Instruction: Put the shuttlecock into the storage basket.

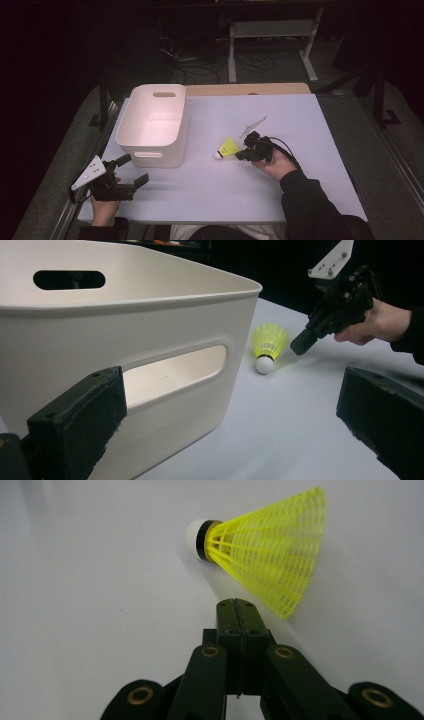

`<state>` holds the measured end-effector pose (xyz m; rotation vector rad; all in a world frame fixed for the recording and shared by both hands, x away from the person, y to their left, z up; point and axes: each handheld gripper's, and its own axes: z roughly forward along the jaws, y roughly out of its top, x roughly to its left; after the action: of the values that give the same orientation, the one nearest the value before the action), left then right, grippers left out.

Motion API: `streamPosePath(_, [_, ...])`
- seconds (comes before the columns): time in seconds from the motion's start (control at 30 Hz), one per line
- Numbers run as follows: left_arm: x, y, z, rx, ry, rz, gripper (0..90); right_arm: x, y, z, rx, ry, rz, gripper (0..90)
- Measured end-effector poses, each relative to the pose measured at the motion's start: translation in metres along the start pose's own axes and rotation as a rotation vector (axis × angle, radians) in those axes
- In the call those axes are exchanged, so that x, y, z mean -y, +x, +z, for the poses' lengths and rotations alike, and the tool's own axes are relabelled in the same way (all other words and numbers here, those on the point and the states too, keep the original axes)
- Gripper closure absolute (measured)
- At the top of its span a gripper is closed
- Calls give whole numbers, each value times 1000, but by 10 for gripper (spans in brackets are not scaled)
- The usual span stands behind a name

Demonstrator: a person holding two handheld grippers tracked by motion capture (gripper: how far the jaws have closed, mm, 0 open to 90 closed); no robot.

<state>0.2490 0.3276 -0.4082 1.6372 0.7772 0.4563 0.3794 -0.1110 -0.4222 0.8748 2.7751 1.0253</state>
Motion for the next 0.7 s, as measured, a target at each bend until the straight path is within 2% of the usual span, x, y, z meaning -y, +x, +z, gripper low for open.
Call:
streamPosePath(0.23, [0,0,0,1,-1,-1,0,-8,-5,2,8,10,-2,891])
streamPosePath(0.4, [0,0,0,1,0,1,0,-12,-11,8,10,42,19,891])
streamPosePath(0.7, [0,0,0,4,-1,1,0,-18,-27,14,22,33,55,891])
